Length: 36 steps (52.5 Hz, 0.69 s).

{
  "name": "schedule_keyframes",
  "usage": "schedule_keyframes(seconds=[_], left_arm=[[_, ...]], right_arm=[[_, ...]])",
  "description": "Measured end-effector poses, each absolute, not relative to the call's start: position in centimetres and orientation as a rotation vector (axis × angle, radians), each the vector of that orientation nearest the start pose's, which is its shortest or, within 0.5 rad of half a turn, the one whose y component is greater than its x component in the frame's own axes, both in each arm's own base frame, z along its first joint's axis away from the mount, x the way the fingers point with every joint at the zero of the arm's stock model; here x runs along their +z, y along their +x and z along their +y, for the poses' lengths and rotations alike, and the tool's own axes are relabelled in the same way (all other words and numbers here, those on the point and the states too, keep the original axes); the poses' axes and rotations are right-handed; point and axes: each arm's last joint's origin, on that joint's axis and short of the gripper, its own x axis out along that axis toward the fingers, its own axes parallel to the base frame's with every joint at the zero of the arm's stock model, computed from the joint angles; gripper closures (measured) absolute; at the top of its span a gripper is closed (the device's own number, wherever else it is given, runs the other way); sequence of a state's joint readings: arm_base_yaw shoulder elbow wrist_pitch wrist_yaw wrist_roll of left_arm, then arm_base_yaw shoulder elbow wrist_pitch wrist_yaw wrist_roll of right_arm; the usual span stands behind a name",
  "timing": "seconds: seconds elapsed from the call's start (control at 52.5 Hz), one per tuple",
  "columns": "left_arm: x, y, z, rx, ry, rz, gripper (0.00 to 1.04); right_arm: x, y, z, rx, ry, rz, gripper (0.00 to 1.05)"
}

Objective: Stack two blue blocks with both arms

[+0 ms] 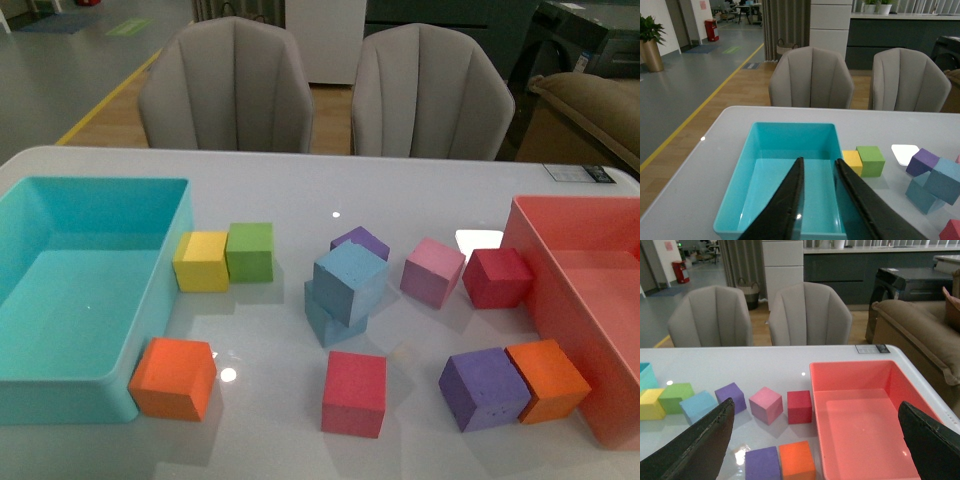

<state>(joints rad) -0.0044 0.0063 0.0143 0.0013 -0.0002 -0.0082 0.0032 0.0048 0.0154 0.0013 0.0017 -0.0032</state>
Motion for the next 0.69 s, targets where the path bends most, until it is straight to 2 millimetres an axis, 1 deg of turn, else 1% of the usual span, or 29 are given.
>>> schedule_keyframes(seconds=[0.038,0.057,0.229,0.248,0.343,0.381,0.4,0.438,0.686], left_arm=[[16.8,9.72,-0.04,-0.004,-0.008,-0.009,0.73],[16.8,9.72,-0.04,-0.004,-0.008,-0.009,0.71],[16.8,9.72,-0.04,-0.004,-0.008,-0.009,0.39],[16.8,9.72,-0.04,-0.004,-0.008,-0.009,0.37],[16.8,9.72,-0.04,-0.004,-0.008,-0.009,0.2],[16.8,9.72,-0.04,-0.004,-0.008,-0.009,0.09],[16.8,9.72,-0.04,-0.004,-0.006,-0.009,0.07],[16.8,9.72,-0.04,-0.004,-0.006,-0.009,0.09],[16.8,9.72,-0.04,-0.004,-0.006,-0.009,0.09]], right_arm=[[16.85,9.7,0.03,0.002,-0.003,-0.012,0.09],[16.85,9.7,0.03,0.002,-0.003,-0.012,0.09],[16.85,9.7,0.03,0.002,-0.003,-0.012,0.09],[16.85,9.7,0.03,0.002,-0.003,-0.012,0.09],[16.85,9.7,0.03,0.002,-0.003,-0.012,0.09],[16.85,9.7,0.03,0.002,-0.003,-0.012,0.09],[16.85,9.7,0.03,0.002,-0.003,-0.012,0.09],[16.85,9.7,0.03,0.002,-0.003,-0.012,0.09],[16.85,9.7,0.03,0.002,-0.003,-0.012,0.09]])
